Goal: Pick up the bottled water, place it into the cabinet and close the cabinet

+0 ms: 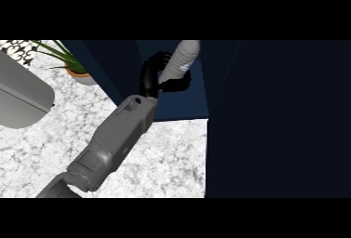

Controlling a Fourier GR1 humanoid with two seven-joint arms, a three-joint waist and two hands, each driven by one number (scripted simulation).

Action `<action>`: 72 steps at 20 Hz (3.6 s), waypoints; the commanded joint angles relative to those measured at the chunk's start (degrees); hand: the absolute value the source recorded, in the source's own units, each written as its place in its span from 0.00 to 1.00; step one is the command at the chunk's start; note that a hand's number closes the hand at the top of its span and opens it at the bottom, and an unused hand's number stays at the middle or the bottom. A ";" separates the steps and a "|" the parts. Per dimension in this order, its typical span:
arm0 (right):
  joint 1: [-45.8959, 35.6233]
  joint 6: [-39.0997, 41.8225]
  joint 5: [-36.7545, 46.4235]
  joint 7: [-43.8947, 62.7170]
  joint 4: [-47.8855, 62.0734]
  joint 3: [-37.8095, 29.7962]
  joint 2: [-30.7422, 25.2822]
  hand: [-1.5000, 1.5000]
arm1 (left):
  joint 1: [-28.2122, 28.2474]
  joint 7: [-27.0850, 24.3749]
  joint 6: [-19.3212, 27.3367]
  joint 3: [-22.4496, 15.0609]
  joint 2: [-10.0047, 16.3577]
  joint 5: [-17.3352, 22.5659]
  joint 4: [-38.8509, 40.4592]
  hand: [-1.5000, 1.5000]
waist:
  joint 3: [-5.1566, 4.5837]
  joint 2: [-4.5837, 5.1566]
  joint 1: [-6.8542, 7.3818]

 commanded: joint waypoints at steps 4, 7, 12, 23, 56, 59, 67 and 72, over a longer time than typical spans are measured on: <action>-0.04 1.32 -4.38 0.18 -2.50 -1.17 -0.01 0.00 | -3.38 -3.95 1.90 6.58 1.03 2.42 8.29 1.00 | -0.08 0.60 -0.91; 0.98 2.32 -6.92 0.24 -3.48 -2.60 -0.58 0.00 | -4.59 -4.50 -1.01 7.17 3.93 2.18 10.18 1.00 | -0.06 0.58 -1.23; 0.22 2.19 -3.48 -0.26 -2.17 -0.35 0.73 0.00 | -6.69 -7.92 5.95 4.64 2.75 -1.79 14.48 0.00 | -0.08 0.92 -2.29; -1.92 4.38 -3.42 -1.55 1.43 -0.32 0.30 0.00 | -11.29 -8.28 3.70 5.41 1.33 -2.33 16.43 0.00 | -0.06 1.25 -2.63; 1.65 1.10 0.26 3.97 -3.24 5.38 2.53 0.00 | 15.17 -12.60 -17.97 -5.31 -0.32 10.31 -22.32 0.00 | -0.03 -1.57 3.03; 2.53 1.81 -3.94 4.77 -5.30 1.69 0.58 0.00 | 19.98 -12.47 -20.73 -5.75 -0.32 8.30 -29.15 0.00 | 0.01 -1.66 4.31; 5.68 1.08 5.46 5.40 -9.19 9.62 0.27 0.00 | 33.92 -9.27 -18.84 -11.90 2.59 6.32 -49.10 0.00 | -0.05 -1.74 3.82; 0.26 4.51 8.61 4.73 -5.42 9.68 -3.54 1.00 | 39.98 -3.17 -20.69 -12.68 9.24 7.34 -58.36 1.00 | -0.03 -1.54 4.27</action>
